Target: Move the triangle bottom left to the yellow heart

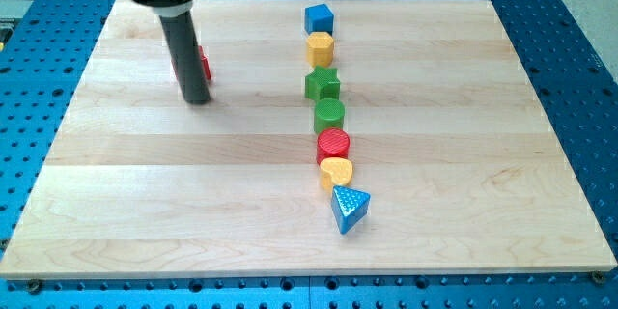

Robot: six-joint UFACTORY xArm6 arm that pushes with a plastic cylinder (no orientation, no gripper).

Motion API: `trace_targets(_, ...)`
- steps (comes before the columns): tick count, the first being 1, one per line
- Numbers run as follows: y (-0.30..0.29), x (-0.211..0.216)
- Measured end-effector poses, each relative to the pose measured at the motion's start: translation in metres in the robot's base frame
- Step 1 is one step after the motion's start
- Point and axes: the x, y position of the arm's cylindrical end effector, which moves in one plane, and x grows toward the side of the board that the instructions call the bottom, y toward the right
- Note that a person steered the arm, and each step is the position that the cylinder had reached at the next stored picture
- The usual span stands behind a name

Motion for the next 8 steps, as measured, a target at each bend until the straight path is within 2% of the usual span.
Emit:
trace_targets(1, -0.014, 0.033)
trace_targets(2, 0.007, 0.119)
trace_targets(3, 0.070, 0.210)
trace_targets(4, 0.088, 0.213)
trace_targets(6, 0.263, 0.213)
trace_targets(7, 0.282, 0.178)
trace_targets(8, 0.277, 0.166)
